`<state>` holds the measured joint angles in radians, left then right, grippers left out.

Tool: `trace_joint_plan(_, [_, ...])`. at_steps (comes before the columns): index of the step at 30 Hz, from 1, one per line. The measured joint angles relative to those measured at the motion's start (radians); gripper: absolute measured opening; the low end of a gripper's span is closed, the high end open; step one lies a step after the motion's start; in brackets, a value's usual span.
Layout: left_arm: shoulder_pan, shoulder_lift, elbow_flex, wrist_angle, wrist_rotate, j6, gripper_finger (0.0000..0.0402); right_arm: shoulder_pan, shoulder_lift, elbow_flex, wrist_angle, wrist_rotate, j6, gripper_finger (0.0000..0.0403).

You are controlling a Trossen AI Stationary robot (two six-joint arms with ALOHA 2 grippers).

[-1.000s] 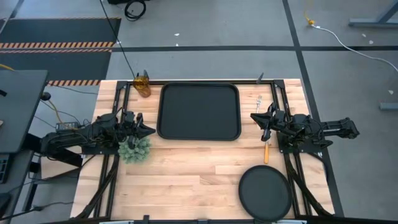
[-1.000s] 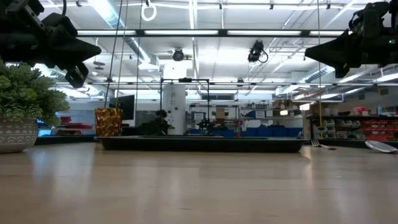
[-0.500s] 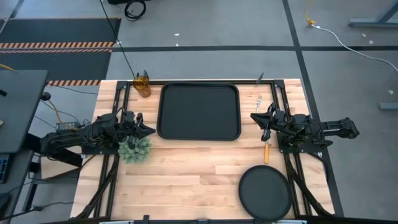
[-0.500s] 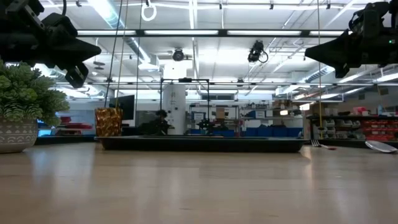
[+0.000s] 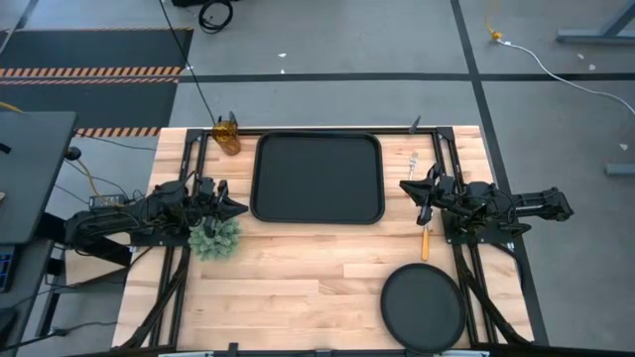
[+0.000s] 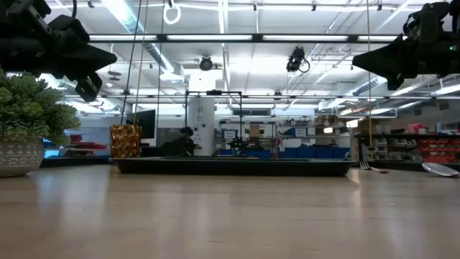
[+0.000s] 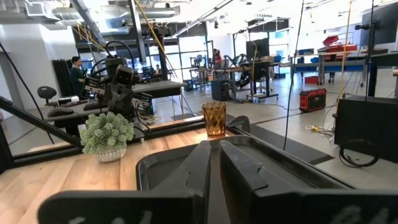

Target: Pick and place plate/cup/fork/spoon on tray

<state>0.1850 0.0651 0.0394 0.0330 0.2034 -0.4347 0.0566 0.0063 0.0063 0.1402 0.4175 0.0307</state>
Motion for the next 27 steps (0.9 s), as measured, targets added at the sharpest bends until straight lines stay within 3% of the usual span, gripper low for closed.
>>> trace_joint_plan(13, [0.000, 0.000, 0.000, 0.000, 0.000, 0.000, 0.0011, 0.000, 0.000, 0.000, 0.000, 0.000, 0.000, 0.0040])
trace_joint_plan(19, [0.000, 0.000, 0.000, 0.000, 0.000, 0.000, 0.0011, -0.001, 0.000, 0.000, 0.000, 0.008, -0.262, 0.0040])
trace_joint_plan(27, [0.000, 0.000, 0.000, 0.000, 0.000, 0.000, 0.0011, -0.001, 0.000, 0.000, 0.001, 0.008, -0.269, 0.0040])
